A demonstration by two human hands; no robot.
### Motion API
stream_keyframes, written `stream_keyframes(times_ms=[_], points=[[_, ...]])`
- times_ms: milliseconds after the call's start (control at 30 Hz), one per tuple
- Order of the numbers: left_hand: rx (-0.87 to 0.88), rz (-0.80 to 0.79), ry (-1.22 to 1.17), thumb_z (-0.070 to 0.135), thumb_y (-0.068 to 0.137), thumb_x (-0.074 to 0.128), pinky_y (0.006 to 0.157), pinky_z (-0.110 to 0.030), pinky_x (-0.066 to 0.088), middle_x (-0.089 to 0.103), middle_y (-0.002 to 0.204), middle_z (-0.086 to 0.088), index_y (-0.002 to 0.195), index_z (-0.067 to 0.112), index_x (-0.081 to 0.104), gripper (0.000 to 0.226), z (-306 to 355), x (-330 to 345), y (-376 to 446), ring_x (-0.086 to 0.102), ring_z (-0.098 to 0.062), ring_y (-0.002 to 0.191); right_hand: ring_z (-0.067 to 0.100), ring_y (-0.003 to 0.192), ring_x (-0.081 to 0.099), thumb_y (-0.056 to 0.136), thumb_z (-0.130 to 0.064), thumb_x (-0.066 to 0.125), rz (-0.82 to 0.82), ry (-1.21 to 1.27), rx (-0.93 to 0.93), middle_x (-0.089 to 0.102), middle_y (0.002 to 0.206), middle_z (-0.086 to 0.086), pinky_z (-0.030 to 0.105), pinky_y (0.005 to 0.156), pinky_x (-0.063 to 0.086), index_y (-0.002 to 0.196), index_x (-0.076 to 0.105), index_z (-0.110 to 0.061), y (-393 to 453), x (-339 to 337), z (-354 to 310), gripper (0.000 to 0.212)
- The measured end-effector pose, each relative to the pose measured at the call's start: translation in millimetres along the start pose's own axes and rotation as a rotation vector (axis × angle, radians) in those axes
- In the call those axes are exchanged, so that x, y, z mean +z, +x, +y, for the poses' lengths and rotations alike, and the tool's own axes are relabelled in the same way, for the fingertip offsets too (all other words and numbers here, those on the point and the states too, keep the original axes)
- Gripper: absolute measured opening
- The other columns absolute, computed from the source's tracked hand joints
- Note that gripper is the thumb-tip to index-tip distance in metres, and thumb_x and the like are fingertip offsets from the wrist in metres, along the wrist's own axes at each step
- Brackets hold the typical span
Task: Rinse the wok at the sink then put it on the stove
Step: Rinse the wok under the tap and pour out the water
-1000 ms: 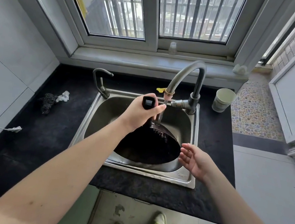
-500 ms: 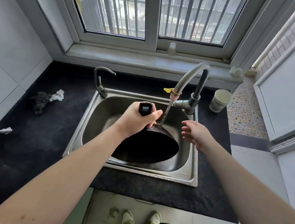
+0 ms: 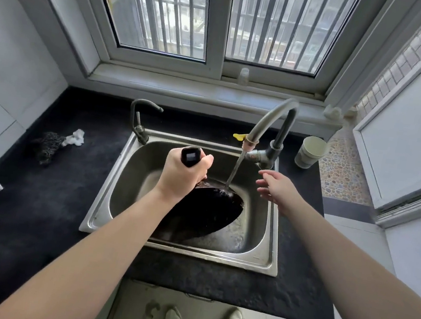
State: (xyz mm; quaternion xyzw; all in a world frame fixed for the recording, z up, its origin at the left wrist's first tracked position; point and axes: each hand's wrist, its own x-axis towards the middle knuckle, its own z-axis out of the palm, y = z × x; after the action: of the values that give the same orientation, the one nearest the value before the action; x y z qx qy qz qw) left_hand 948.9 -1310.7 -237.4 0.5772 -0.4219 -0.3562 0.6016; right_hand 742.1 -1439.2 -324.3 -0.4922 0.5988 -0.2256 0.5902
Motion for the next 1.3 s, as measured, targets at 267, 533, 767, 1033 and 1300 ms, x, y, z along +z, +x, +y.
stream_keyframes(times_ms=[267,533,767,1033,1300], points=[[0.215,-0.096,0.282,0.019,0.084,0.059,0.049,-0.031,0.038,0.046,0.045,-0.012,0.051,-0.002,0.051,0.04,-3,35,2,0.043,-0.026,0.043,0.012,0.066,0.058,0.099,-0.032,0.05,-0.106,-0.174,-0.195,0.063,0.093,0.004,0.025,0.063,0.05,0.124,0.057,-0.024,48,1,-31,0.027],[0.296,-0.246,0.443,0.013,0.084,0.06,0.052,-0.016,0.037,0.047,0.049,0.007,0.053,0.009,0.055,0.032,-4,47,-17,0.044,-0.007,0.045,0.015,0.072,0.066,0.094,-0.043,0.055,-0.158,-0.503,-0.403,0.069,0.092,-0.002,0.03,0.077,0.055,0.117,0.063,-0.026,70,6,-37,0.03],[0.22,-0.37,0.52,0.014,0.083,0.062,0.051,-0.024,0.04,0.053,0.051,0.001,0.055,0.006,0.058,0.029,0,43,-40,0.049,-0.012,0.046,0.017,0.084,0.064,0.094,-0.039,0.056,-0.197,-0.625,-0.476,0.069,0.096,0.0,0.031,0.083,0.052,0.112,0.066,-0.021,77,12,-35,0.027],[0.198,-0.436,0.557,0.016,0.083,0.064,0.053,-0.027,0.044,0.057,0.053,-0.003,0.057,0.007,0.059,0.028,0,49,-62,0.052,-0.016,0.05,0.027,0.099,0.066,0.094,-0.035,0.056,-0.168,-0.697,-0.439,0.069,0.111,0.007,0.038,0.092,0.052,0.122,0.06,-0.021,84,17,-37,0.032],[0.166,-0.304,0.49,0.01,0.082,0.07,0.063,-0.024,0.046,0.062,0.065,0.0,0.068,0.011,0.06,0.017,-1,41,-73,0.058,-0.016,0.06,0.028,0.109,0.061,0.095,-0.036,0.053,-0.137,-0.778,-0.44,0.066,0.12,0.01,0.034,0.091,0.049,0.122,0.062,-0.02,89,18,-40,0.033]])
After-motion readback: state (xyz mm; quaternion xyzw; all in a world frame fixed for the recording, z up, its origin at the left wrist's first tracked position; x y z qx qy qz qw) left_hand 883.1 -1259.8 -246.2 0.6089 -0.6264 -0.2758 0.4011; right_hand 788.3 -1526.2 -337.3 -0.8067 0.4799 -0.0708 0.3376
